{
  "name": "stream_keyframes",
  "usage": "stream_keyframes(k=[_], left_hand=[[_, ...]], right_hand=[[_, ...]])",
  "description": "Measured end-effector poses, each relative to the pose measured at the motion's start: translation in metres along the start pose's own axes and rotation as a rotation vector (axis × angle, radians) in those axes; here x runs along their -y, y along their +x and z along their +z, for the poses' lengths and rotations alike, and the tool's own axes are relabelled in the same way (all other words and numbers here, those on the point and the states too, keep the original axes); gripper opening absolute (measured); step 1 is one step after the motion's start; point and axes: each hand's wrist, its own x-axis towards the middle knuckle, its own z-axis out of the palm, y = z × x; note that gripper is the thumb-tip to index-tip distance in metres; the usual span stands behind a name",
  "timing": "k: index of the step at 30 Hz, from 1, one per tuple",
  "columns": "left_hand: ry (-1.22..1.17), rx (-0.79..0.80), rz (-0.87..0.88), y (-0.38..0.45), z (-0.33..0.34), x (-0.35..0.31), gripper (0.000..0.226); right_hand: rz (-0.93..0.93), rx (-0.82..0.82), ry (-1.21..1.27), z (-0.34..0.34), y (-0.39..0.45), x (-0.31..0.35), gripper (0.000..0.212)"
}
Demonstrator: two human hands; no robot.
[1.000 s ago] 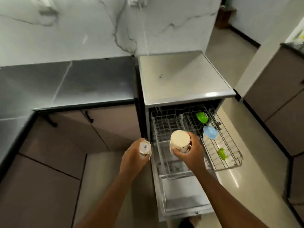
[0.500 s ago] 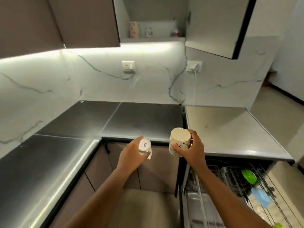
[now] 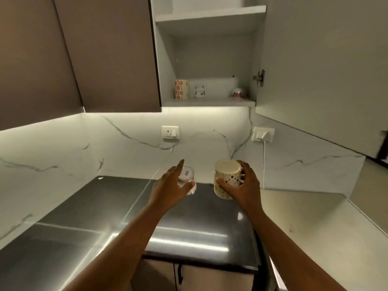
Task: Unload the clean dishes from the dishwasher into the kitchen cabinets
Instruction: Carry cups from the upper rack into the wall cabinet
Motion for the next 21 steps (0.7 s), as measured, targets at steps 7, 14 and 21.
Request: stream_keyframes(k=[7,14,21], left_hand=[[-0.084,-0.140,0.063,0.117,-0.027,0.006,0.090],[-0.047,-0.209,0.214,0.255,-0.074,0.009,0.081],[0.065,-0.245,0.270,0.357,-0.118,0.015,0.085]], right_hand=[[-0.053,-0.066,0.072,0.034,0.109,0.017,0.091],[-0.138,-0.167,0.087,0.071,0.213,0.051,0.093],[-0.157,-0.209,0.104,0.111,0.320,0.095,0.062]])
